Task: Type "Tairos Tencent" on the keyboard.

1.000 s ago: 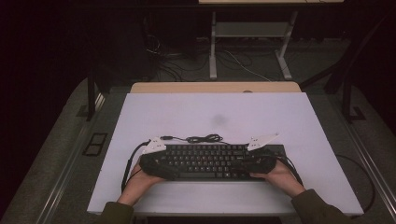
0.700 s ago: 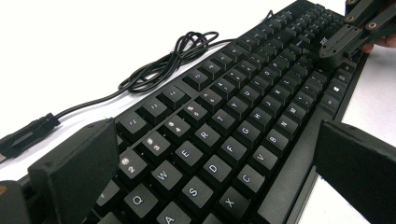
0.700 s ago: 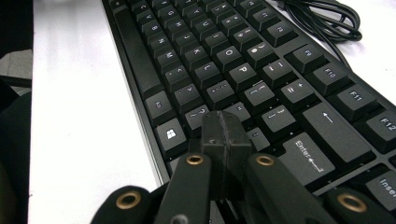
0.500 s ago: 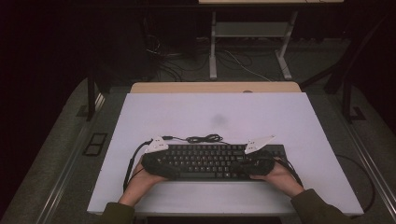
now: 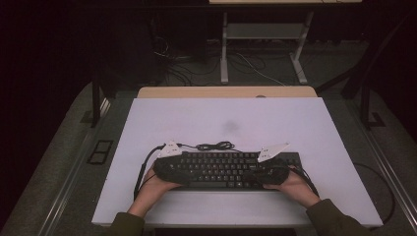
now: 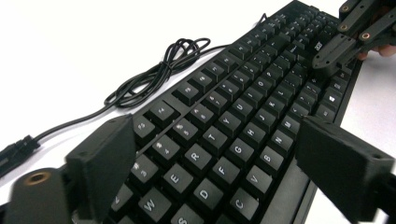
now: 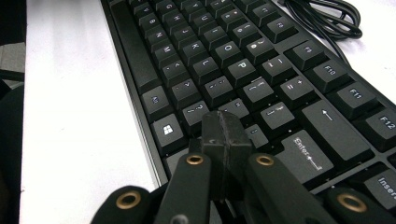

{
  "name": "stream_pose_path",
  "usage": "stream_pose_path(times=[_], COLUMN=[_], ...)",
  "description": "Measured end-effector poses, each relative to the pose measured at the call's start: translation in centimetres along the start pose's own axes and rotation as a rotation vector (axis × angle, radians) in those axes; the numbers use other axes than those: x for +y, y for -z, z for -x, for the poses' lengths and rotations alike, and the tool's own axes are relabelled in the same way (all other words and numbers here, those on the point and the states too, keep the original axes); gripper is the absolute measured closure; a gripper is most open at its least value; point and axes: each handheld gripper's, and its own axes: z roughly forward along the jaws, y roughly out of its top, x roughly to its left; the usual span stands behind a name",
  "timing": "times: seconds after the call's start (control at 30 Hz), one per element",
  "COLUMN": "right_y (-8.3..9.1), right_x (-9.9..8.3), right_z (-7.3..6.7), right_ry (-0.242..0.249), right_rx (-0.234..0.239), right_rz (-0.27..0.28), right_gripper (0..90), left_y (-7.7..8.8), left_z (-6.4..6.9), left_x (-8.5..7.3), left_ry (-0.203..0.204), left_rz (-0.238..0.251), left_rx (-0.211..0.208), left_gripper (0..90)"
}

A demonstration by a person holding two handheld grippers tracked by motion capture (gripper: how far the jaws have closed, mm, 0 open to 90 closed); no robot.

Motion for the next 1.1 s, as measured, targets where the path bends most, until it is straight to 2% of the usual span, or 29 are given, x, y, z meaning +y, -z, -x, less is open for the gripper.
stream_pose_path(times=[0.17, 0.4, 0.53, 0.9, 1.03, 1.1], right_y=[0.0, 0.0, 0.0, 0.0, 0.0, 0.0], right_x=[0.0, 0.0, 0.0, 0.0, 0.0, 0.0], right_z=[0.0, 0.0, 0.0, 0.0, 0.0, 0.1], right_ry=[-0.001, -0.004, -0.004, -0.004, -0.004, -0.004], right_rx=[-0.001, 0.000, 0.001, 0.003, 0.002, 0.003], right_rz=[-0.001, 0.000, -0.001, 0.000, 0.001, 0.001], right_gripper=[89.6, 89.6, 89.6, 89.6, 89.6, 89.6], left_y=[-0.5, -1.2, -1.7, -2.1, -2.3, -2.5], left_z=[0.0, -0.1, -0.2, -0.4, -0.4, -0.5], left_x=[0.3, 0.8, 1.0, 1.1, 1.0, 1.0], left_ry=[-0.004, -0.003, -0.019, -0.015, 0.005, -0.001], left_rz=[-0.010, -0.009, -0.019, -0.044, -0.061, -0.084], left_rx=[-0.006, -0.024, -0.037, -0.019, -0.023, -0.026], left_gripper=[19.8, 34.8, 42.5, 70.9, 81.3, 85.4])
